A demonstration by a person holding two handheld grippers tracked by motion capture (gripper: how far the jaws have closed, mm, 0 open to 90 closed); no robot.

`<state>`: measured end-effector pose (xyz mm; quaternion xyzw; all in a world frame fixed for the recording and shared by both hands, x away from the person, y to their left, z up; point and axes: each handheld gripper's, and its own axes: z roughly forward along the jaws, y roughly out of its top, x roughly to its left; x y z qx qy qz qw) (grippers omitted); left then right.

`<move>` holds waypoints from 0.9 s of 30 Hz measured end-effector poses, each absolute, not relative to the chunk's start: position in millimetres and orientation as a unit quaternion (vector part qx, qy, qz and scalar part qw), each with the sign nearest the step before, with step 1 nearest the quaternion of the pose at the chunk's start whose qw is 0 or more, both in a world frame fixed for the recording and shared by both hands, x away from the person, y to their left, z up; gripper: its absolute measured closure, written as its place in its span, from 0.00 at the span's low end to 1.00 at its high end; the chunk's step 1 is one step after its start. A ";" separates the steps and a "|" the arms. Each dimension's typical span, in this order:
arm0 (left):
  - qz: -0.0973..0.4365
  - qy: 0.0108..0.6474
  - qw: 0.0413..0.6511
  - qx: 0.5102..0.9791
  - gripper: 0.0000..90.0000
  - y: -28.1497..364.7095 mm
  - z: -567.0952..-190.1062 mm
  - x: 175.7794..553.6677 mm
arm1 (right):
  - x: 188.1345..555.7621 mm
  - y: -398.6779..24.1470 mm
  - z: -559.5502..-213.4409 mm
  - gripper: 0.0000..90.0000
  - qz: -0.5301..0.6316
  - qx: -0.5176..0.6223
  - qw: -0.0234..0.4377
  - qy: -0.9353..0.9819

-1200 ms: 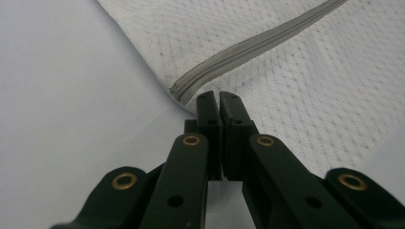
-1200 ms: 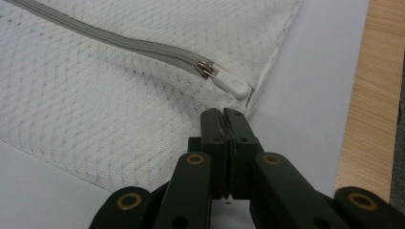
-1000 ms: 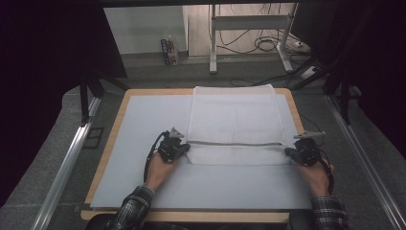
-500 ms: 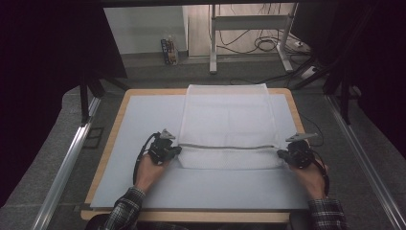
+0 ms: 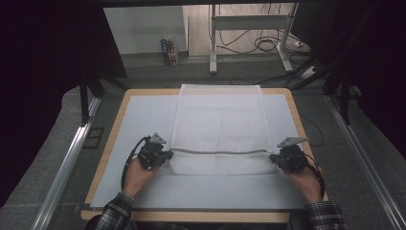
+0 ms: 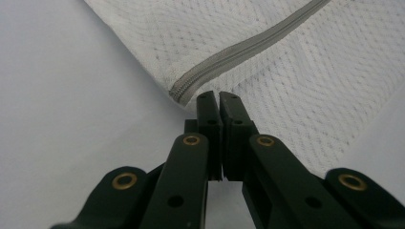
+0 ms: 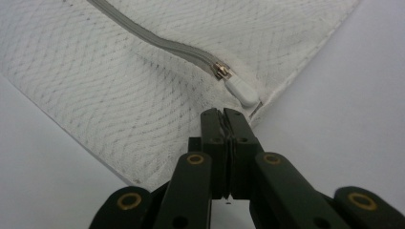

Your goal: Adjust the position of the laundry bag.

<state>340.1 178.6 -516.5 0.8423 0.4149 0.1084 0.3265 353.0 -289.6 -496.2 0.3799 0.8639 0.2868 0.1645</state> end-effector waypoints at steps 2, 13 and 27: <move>0.111 0.413 0.322 0.845 0.98 179.9 -515.7 336.9 | 350.6 -287.6 -496.3 0.97 0.286 0.374 0.164 0.867; 0.107 0.411 0.320 0.847 0.98 190.8 -516.2 319.5 | 335.6 -279.5 -496.3 0.97 0.284 0.351 0.151 0.879; 0.107 0.406 0.310 0.853 0.98 200.7 -517.2 296.5 | 322.3 -270.3 -495.6 0.97 0.284 0.334 0.139 0.888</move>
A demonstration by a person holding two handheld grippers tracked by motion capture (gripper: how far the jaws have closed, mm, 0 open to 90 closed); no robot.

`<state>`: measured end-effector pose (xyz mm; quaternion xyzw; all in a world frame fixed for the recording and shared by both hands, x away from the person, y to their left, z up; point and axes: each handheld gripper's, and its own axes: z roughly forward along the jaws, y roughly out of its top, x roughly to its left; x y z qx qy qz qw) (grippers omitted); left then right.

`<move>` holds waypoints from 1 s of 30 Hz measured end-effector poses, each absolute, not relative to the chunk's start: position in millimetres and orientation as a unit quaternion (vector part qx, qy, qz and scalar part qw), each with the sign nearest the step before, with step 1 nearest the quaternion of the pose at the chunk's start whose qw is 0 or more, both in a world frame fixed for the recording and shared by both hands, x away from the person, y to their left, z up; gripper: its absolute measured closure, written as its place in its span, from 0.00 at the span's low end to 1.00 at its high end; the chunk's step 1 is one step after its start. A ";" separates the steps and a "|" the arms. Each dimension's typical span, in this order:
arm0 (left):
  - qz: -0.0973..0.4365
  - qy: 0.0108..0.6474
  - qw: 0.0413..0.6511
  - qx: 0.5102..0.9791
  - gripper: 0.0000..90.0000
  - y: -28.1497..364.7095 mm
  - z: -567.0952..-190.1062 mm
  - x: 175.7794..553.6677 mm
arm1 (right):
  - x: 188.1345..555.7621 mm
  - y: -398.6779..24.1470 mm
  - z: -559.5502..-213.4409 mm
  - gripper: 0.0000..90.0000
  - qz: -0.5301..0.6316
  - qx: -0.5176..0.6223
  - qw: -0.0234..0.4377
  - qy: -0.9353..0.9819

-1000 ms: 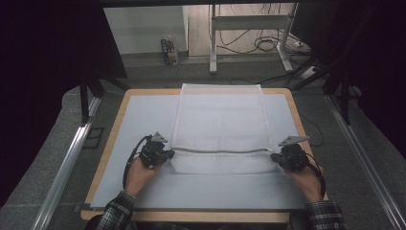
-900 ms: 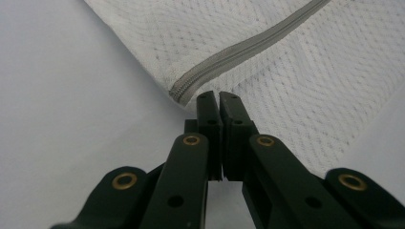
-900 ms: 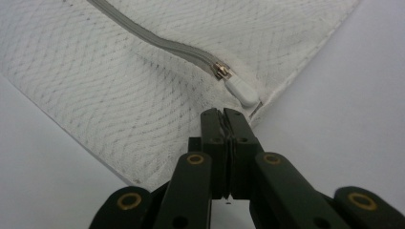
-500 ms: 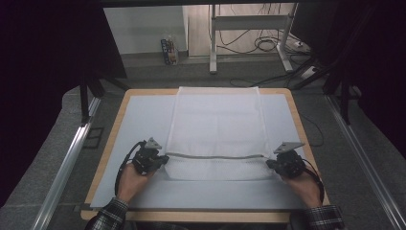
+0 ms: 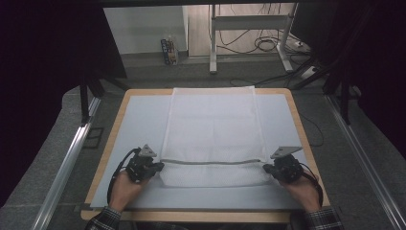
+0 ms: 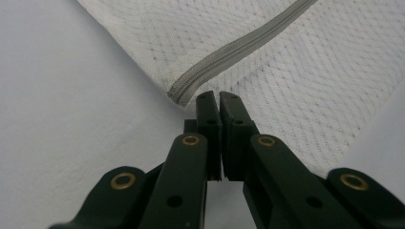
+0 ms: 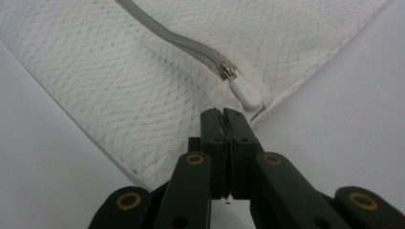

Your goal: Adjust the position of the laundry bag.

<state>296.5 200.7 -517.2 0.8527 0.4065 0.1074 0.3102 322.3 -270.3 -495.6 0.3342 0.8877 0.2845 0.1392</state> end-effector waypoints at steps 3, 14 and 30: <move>0.110 0.407 0.309 0.852 0.98 202.2 -517.3 292.8 | 318.8 -267.9 -495.8 0.97 0.283 0.333 0.135 0.889; 0.104 0.403 0.309 0.855 0.97 206.0 -518.7 278.9 | 307.8 -267.1 -499.3 0.97 0.281 0.329 0.123 0.893; 0.121 0.405 0.325 0.846 0.67 208.7 -521.0 277.2 | 307.8 -271.9 -497.5 0.70 0.289 0.323 0.140 0.891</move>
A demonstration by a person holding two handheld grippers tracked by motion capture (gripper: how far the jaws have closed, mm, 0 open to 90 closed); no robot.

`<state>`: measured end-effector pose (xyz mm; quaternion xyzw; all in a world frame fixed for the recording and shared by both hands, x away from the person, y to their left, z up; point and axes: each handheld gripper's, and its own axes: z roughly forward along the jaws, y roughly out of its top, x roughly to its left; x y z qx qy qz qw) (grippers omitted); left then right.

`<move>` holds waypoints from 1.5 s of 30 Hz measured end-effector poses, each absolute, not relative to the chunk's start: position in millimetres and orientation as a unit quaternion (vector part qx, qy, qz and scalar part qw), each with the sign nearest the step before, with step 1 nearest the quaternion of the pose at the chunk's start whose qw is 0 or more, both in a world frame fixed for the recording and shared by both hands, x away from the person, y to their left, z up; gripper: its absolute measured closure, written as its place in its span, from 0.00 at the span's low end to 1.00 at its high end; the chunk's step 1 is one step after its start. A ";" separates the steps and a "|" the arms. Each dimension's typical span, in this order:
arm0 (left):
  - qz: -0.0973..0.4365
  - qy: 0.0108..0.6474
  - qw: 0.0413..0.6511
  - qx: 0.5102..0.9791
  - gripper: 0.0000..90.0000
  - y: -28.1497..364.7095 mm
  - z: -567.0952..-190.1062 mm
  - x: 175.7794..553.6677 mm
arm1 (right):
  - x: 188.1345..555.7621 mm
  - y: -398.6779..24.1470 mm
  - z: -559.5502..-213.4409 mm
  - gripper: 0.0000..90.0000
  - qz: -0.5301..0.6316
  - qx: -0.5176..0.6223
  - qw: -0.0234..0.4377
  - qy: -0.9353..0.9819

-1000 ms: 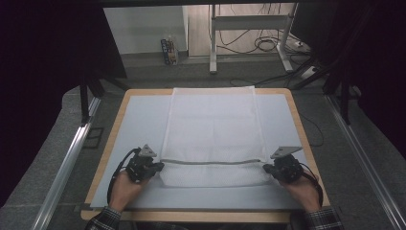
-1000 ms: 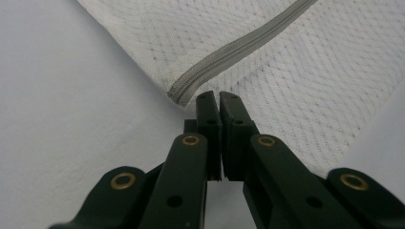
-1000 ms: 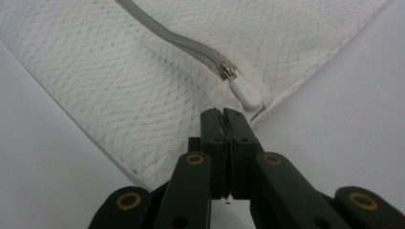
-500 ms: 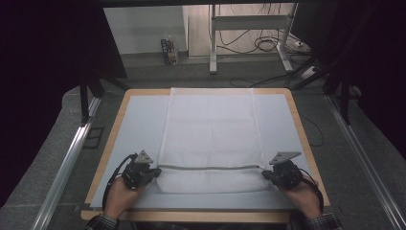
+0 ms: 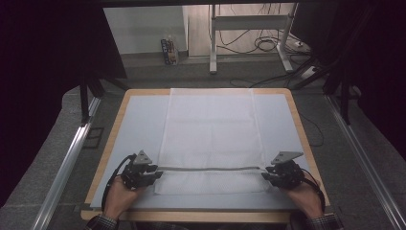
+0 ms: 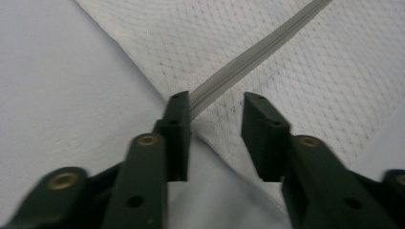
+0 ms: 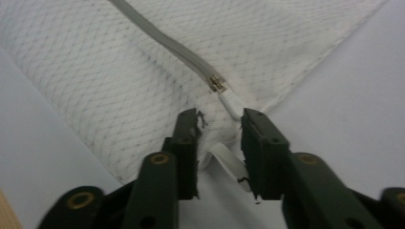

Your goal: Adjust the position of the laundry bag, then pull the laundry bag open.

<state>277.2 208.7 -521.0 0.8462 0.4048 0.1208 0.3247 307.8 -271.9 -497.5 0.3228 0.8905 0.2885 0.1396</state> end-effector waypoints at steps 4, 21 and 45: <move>0.131 0.406 0.336 0.839 0.52 209.8 -521.7 278.2 | 309.6 -276.1 -496.0 0.58 0.299 0.328 0.146 0.884; 0.141 0.422 0.338 0.829 0.08 210.2 -525.7 282.8 | 321.9 -284.5 -503.0 0.26 0.321 0.346 0.137 0.871; 0.143 0.418 0.330 0.834 0.09 208.6 -527.3 283.6 | 325.3 -285.1 -501.2 0.34 0.333 0.365 0.091 0.865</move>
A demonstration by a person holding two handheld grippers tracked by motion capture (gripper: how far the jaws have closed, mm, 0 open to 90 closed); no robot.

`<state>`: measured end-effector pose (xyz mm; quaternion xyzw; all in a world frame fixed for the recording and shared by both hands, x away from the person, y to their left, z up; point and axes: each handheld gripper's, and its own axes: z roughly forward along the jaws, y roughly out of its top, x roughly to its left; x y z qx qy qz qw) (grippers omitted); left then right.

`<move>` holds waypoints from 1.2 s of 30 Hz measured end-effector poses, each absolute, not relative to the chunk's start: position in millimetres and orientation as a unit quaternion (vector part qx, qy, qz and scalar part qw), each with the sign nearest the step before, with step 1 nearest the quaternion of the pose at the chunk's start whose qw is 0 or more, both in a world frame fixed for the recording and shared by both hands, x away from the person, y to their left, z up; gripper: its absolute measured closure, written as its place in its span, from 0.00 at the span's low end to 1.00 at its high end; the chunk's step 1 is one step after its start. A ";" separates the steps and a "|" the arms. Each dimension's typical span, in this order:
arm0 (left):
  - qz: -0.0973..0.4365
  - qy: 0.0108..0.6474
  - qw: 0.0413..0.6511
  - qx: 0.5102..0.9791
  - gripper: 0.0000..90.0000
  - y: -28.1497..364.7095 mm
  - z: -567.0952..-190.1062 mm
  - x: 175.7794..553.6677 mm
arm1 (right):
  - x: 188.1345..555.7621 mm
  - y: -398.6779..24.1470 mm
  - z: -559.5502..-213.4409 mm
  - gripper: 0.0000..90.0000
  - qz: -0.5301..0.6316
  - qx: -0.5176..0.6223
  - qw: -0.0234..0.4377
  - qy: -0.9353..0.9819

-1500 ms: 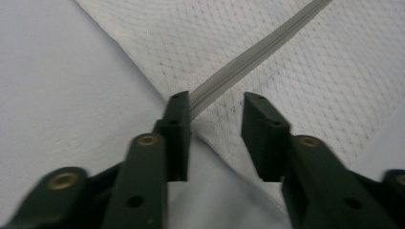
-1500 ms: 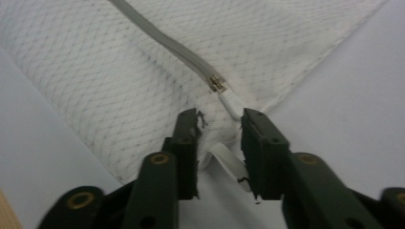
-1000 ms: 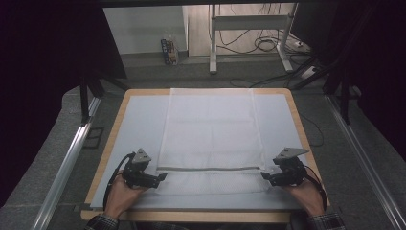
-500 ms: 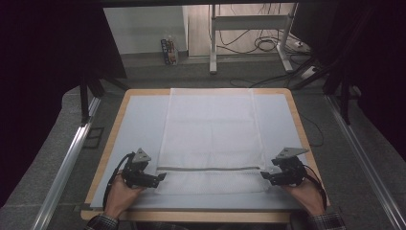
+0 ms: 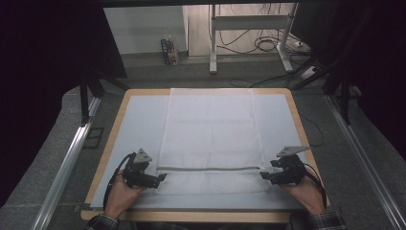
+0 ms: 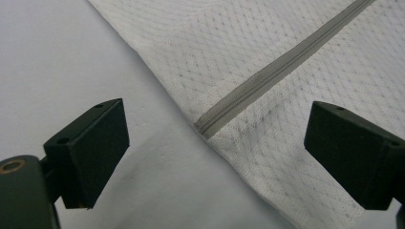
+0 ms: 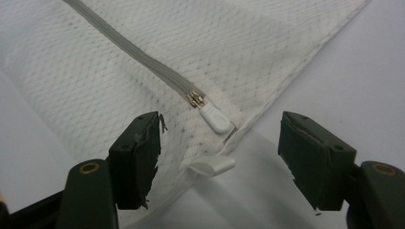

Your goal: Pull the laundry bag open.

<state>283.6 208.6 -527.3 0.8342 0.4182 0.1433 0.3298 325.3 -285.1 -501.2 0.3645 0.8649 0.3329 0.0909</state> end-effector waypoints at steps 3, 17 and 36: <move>0.143 0.417 0.329 0.835 0.09 208.3 -527.6 283.9 | 327.7 -281.3 -503.9 0.34 0.325 0.366 0.098 0.866; 0.145 0.411 0.321 0.841 0.09 205.5 -528.0 283.4 | 325.6 -268.3 -514.1 0.38 0.276 0.347 0.125 0.888; 0.151 0.404 0.314 0.846 0.09 202.9 -528.1 284.2 | 315.6 -264.2 -510.2 0.94 0.287 0.349 0.124 0.884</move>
